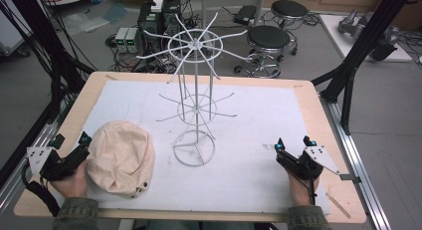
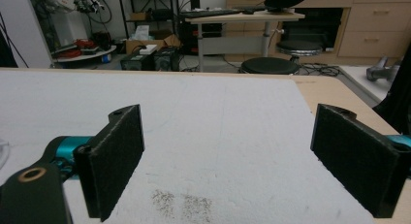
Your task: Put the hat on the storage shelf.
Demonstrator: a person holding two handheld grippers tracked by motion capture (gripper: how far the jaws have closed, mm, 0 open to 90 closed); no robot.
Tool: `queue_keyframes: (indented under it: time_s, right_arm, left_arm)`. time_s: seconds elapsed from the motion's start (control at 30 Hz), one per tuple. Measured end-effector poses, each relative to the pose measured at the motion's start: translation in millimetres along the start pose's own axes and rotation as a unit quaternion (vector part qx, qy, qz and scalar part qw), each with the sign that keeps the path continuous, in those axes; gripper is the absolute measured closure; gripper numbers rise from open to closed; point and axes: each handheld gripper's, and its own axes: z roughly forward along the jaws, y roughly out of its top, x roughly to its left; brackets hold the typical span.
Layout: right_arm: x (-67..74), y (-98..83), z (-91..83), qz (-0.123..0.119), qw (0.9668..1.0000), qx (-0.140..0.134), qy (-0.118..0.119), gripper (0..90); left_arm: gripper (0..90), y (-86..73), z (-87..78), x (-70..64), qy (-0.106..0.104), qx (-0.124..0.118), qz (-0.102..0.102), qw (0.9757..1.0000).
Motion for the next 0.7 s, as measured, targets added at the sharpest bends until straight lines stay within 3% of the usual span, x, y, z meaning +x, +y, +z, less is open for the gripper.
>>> queue_keyframes:
  time_s: [0.33,0.47,0.7]
  right_arm:
    - [-0.3,-0.2,0.4,-0.002,1.0000,0.001,0.004,11.0]
    - [-0.2,-0.2,0.4,-0.002,1.0000,0.001,0.005,11.0]
    - [-0.5,-0.4,0.5,-0.003,1.0000,0.003,0.006,11.0]
  left_arm:
    - [21.9,2.6,2.5,-6.7,-0.036,0.013,-0.005,0.9992]
    - [21.9,3.1,3.2,-7.6,-0.040,0.018,-0.006,0.9990]
    - [23.0,4.6,5.6,-8.7,-0.042,0.048,-0.021,0.9977]
